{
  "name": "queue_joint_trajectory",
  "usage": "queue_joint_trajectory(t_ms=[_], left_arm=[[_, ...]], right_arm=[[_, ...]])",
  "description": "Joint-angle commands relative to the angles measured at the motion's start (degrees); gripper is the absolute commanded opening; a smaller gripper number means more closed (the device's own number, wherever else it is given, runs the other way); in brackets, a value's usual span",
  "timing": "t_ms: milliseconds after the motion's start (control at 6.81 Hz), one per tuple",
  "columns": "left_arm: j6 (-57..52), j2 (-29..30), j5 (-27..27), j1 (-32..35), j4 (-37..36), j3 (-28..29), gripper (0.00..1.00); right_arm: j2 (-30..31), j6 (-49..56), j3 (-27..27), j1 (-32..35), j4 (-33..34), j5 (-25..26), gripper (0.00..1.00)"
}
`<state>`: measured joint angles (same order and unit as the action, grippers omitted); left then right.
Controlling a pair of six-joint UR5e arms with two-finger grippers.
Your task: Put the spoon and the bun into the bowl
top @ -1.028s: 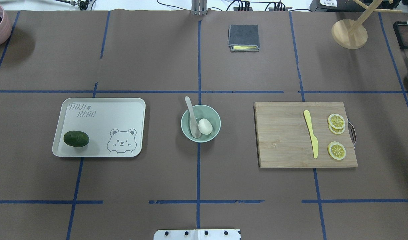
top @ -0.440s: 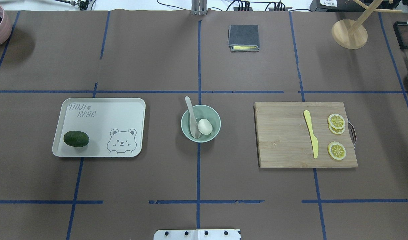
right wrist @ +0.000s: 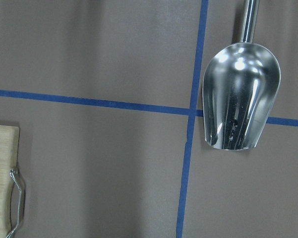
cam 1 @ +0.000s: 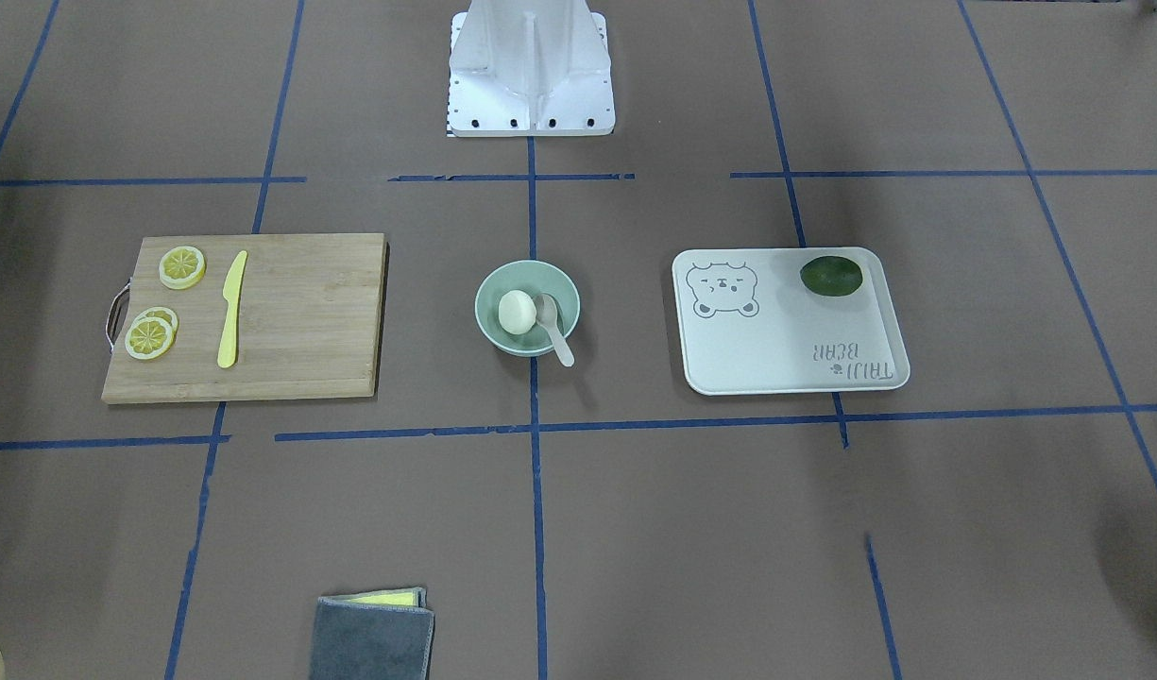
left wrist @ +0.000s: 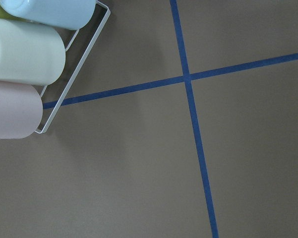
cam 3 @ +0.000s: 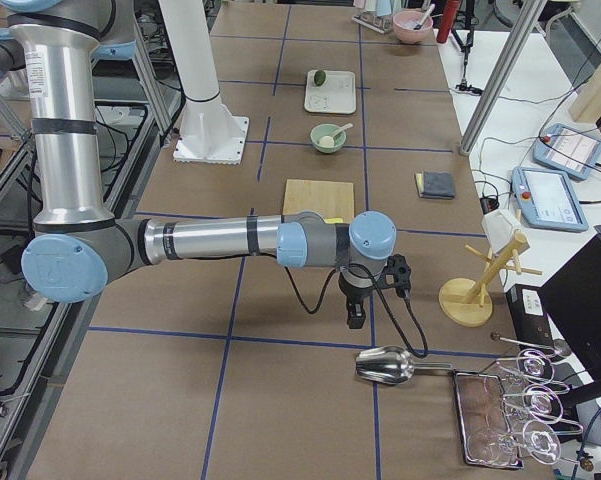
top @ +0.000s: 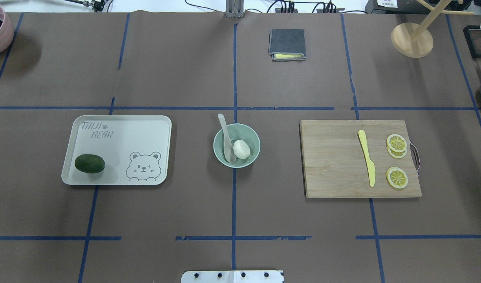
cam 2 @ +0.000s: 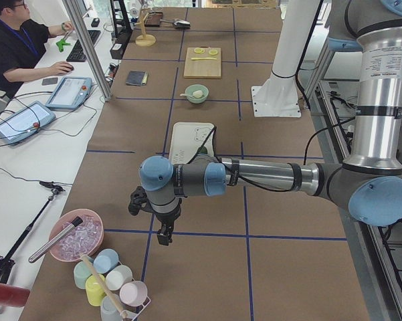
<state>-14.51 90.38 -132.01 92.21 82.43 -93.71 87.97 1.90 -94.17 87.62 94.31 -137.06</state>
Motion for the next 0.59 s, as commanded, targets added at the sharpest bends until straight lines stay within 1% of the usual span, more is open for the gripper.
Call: queue_joint_trajectory(t_ms=[0,147,440], left_arm=[[0.9,0.1,-0.7,0.0,-0.1,0.0,1.00],[2.8,0.1,-2.5,0.0,0.0,0.0,1.00],[2.9,0.1,-2.5,0.0,0.0,0.1,1.00]], right_arm=[[0.1,-0.2,0.0,0.2,0.0,-0.2,1.00],[0.1,-0.1,0.0,0.3,0.0,-0.2,1.00],[0.2,-0.1,0.8,0.7,0.0,-0.1,1.00]])
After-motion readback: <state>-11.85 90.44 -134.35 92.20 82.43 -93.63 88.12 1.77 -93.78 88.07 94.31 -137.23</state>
